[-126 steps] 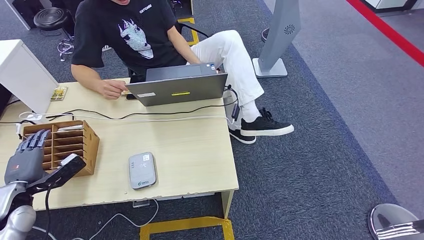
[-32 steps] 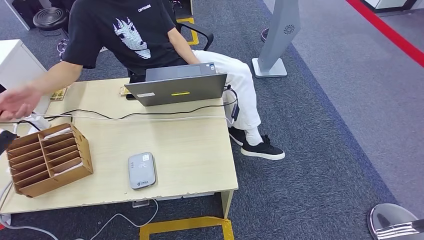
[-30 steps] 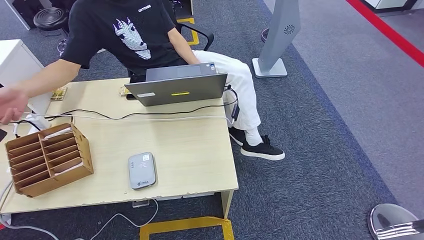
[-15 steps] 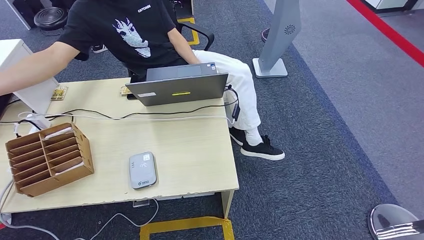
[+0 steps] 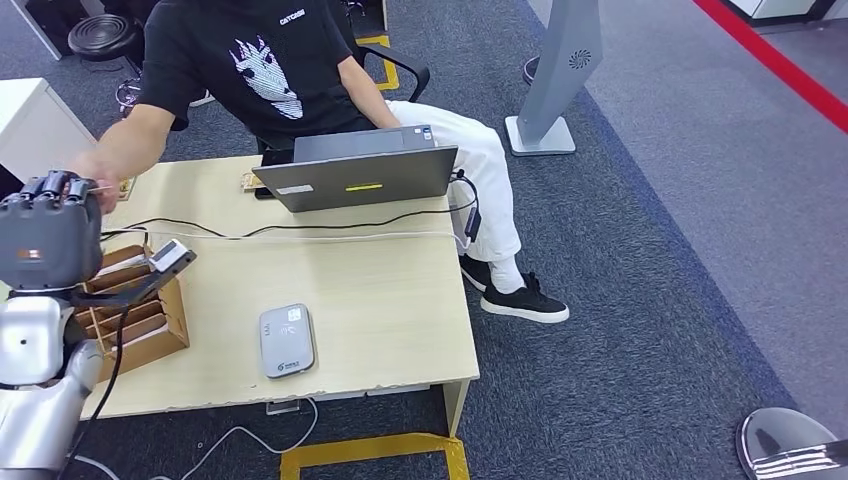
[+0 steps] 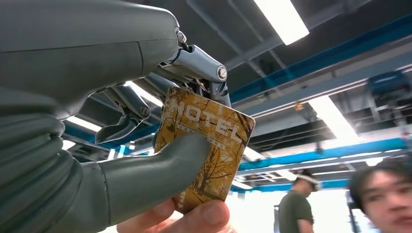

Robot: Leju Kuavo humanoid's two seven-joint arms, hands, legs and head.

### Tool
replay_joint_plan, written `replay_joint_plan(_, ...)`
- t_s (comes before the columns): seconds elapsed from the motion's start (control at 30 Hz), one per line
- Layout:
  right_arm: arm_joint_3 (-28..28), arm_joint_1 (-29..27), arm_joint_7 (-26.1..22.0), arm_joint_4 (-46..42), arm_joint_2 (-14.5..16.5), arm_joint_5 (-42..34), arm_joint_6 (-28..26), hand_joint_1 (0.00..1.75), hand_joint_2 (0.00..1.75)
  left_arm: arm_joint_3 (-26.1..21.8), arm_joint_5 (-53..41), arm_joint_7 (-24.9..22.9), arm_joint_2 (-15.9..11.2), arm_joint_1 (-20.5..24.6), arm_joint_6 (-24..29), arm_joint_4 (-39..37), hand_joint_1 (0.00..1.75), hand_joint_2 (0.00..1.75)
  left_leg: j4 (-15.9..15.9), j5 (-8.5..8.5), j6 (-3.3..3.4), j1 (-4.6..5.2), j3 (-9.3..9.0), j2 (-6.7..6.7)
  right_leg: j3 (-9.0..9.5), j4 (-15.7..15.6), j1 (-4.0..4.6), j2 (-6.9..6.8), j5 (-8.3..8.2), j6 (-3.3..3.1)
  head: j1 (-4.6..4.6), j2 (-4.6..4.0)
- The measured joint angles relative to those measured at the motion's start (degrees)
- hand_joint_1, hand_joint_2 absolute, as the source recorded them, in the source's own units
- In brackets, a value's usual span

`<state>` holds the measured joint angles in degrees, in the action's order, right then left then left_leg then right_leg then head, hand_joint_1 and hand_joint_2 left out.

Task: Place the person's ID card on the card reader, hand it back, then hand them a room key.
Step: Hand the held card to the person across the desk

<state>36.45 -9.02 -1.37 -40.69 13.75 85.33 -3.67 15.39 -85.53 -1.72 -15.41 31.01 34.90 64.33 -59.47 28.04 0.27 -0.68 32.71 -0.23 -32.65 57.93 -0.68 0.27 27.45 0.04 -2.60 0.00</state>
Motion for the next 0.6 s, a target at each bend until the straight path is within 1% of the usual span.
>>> replay_joint_plan(0.03,-0.09,0.03,0.08,0.29,-0.08,-0.16,-0.18,0.0,0.0,1.02,0.04,-0.35,0.34,-0.02,-0.28,0.56,1.75,1.75,0.0,0.01,0.01,0.0,0.0,0.01,-0.01,0.0,-0.01,0.02,0.0,0.0,0.0,0.0)
replay_joint_plan(0.1,-0.23,0.08,0.15,0.85,-0.24,-0.5,-0.48,0.0,0.0,2.59,0.39,-1.12,0.74,-0.04,-0.95,1.49,1.09,1.75,0.01,0.02,0.02,0.0,0.01,0.02,-0.03,0.0,-0.02,0.03,0.01,0.0,0.0,0.0)
replay_joint_plan(0.17,-0.3,0.12,0.18,1.27,-0.37,-0.72,-0.56,0.0,0.0,3.46,1.06,-1.69,0.95,-0.17,-1.31,2.08,0.22,1.75,0.02,0.03,0.02,-0.01,0.02,0.01,-0.06,0.0,-0.02,0.03,0.01,0.0,0.01,0.0)
replay_joint_plan(0.23,-0.38,0.14,0.19,1.6,-0.5,-0.78,-0.57,0.0,0.0,3.86,1.79,-1.92,1.05,-0.4,-1.32,2.46,0.0,1.75,0.03,0.03,0.01,-0.02,0.02,0.02,-0.08,0.01,-0.02,0.03,0.02,-0.01,0.01,0.0)
replay_joint_plan(0.43,-0.61,-0.06,0.44,2.01,-0.75,-1.03,-0.36,0.0,0.0,4.22,6.99,-1.42,1.42,-1.97,-2.3,3.66,0.0,1.75,0.05,0.02,0.01,-0.03,0.02,0.02,-0.08,0.02,-0.01,0.03,0.02,-0.01,0.0,0.0)
replay_joint_plan(0.6,-0.79,-0.54,0.67,1.84,-0.74,-0.87,-0.17,0.0,0.0,4.16,9.45,-0.67,1.76,-6.07,-1.3,6.98,0.0,1.75,0.05,0.02,0.01,0.0,0.04,0.03,-0.07,0.02,-0.01,0.04,0.02,-0.01,0.0,0.0)
